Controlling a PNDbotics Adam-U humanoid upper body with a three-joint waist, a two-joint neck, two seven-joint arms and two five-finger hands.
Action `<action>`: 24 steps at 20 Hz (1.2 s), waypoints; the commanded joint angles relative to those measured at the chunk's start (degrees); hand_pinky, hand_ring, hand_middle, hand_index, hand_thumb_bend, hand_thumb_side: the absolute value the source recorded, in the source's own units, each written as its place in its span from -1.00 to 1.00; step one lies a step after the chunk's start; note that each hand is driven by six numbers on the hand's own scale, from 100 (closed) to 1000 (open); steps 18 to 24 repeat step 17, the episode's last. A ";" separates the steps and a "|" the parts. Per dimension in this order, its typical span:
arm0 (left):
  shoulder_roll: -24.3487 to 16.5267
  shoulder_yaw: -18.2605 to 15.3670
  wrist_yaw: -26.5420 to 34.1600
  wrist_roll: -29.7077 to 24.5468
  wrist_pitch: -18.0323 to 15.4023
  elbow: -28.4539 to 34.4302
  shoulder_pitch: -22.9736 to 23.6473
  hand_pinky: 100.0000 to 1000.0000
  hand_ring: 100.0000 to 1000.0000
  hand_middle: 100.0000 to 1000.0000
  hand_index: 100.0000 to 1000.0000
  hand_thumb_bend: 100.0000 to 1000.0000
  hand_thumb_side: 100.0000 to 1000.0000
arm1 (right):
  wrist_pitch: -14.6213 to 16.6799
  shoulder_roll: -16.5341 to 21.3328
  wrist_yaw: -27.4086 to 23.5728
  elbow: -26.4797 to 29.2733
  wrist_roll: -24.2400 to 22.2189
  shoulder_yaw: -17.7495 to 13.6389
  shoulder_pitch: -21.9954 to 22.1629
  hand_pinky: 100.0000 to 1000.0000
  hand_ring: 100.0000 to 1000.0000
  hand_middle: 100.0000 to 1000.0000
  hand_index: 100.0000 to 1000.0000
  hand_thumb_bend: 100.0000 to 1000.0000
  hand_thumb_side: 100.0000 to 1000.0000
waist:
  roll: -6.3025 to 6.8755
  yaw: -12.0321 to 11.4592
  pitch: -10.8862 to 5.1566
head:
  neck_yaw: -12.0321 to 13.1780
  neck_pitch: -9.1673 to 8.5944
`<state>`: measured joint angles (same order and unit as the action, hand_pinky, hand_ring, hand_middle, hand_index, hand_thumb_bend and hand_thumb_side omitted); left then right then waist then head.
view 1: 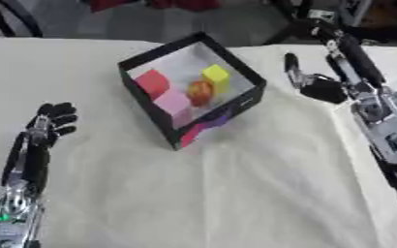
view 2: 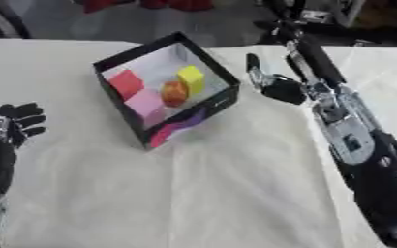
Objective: Pick up objects on the table and place them in the box.
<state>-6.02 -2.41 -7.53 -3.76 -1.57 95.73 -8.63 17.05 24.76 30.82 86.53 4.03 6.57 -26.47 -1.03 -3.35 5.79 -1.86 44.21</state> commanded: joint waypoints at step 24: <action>-1.62 1.20 0.06 -0.83 -0.05 0.69 1.19 0.52 0.51 0.38 0.57 -0.93 1.00 | -11.44 -12.76 -19.04 20.88 1.53 -11.32 29.85 0.46 0.30 0.42 0.64 -1.00 0.40 | -0.31 1.25 -2.50 | 0.32 -0.09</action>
